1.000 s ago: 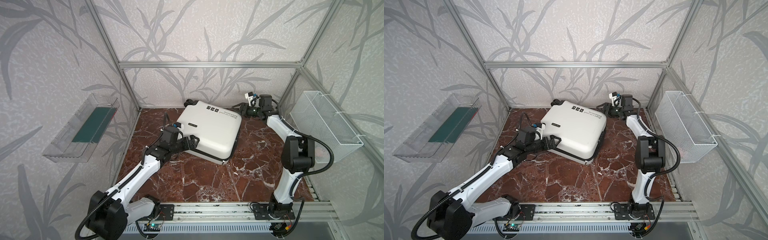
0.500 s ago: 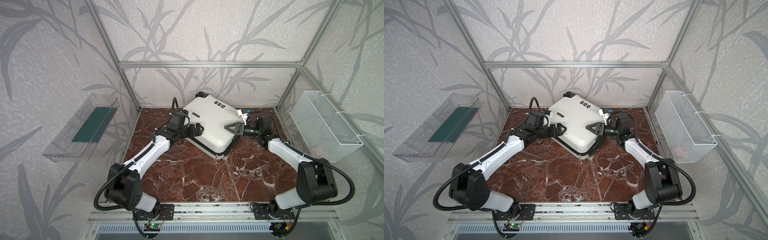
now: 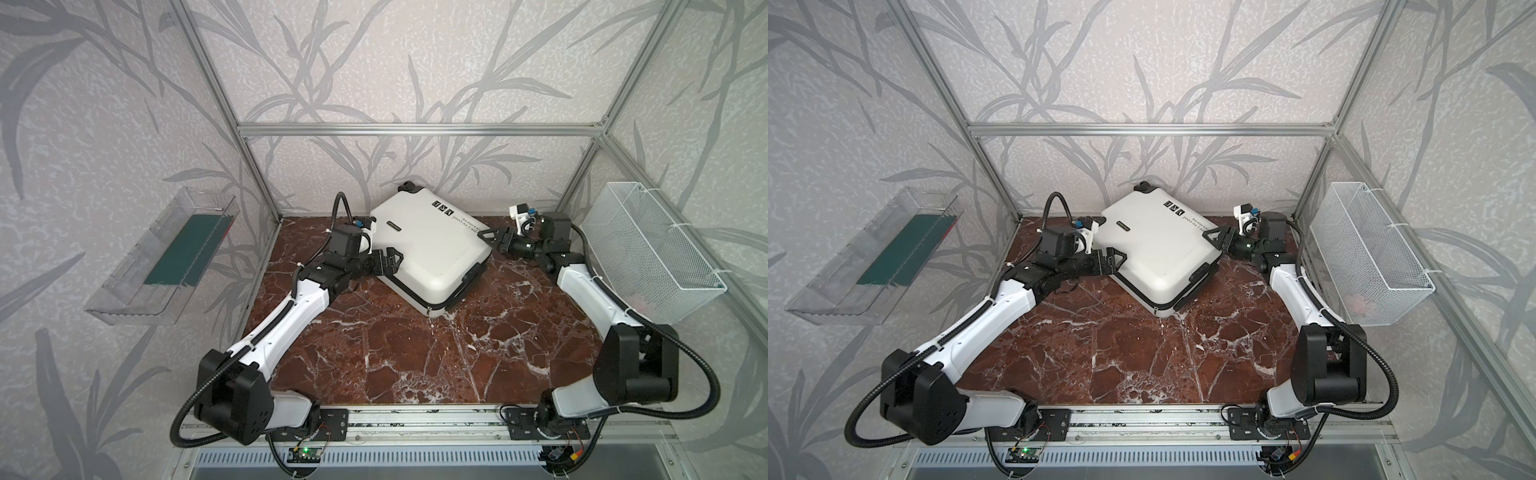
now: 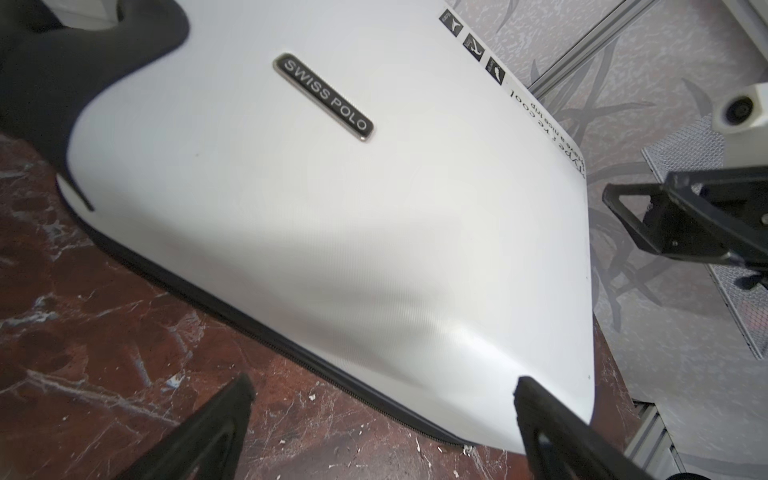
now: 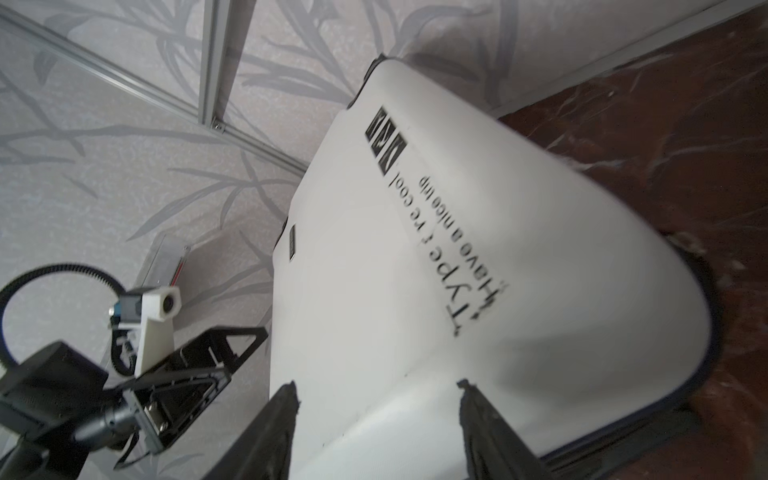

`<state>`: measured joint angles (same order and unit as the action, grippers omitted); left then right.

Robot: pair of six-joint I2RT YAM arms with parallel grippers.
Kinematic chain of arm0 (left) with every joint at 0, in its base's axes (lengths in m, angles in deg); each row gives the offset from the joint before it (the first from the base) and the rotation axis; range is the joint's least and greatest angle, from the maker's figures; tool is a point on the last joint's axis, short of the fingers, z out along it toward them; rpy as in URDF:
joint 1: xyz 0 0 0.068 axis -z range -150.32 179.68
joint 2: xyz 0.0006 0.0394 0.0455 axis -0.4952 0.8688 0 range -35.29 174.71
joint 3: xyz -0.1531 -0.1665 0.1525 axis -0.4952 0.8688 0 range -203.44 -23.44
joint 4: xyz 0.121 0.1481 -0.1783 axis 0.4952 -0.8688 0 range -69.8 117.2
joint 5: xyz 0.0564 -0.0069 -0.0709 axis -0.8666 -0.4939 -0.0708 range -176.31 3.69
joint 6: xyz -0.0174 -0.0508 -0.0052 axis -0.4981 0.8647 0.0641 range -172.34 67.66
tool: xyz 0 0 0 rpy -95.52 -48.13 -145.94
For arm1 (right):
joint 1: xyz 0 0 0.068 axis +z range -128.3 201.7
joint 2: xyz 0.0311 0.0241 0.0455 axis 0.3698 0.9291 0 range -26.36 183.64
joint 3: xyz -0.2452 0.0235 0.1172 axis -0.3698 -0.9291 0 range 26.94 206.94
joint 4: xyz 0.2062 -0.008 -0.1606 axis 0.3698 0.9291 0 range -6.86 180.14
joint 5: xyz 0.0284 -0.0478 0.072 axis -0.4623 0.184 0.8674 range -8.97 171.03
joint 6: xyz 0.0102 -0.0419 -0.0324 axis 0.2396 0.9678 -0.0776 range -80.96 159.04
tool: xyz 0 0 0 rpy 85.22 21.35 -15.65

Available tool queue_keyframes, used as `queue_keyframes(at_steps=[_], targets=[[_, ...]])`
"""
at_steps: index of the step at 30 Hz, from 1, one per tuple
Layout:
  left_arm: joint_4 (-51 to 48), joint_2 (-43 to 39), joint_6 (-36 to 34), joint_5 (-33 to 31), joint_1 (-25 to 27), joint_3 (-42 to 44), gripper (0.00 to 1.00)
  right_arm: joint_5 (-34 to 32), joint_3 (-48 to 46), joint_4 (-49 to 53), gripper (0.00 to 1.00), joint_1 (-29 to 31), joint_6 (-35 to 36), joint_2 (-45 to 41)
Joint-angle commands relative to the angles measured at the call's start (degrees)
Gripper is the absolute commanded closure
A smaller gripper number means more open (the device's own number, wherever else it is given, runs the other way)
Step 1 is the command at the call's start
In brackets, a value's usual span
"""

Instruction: Pack the luggage

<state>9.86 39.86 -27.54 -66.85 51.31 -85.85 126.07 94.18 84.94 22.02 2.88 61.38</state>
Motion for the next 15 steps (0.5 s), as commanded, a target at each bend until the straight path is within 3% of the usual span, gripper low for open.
queue_keyframes(at_steps=[1, 5, 9, 15], targets=[[0.7, -4.34, 2.25, -0.63, -0.23, 4.36, 0.01, -7.28, 4.61, 0.91, 0.35, -1.54, -3.9, 4.35], [1.26, -8.01, 3.95, -1.27, -0.2, 8.49, 0.01, -7.25, 11.99, 1.66, 0.34, -2.16, -6.01, 12.66], [2.19, -9.91, 5.05, -1.89, -0.19, 11.14, 0.01, -2.94, 18.61, 2.48, 0.36, -2.0, -7.78, 20.22], [3.38, -9.1, 3.73, -3.6, -0.27, 11.5, 0.01, 1.92, 17.91, 1.56, 0.37, -1.64, -7.98, 21.66]])
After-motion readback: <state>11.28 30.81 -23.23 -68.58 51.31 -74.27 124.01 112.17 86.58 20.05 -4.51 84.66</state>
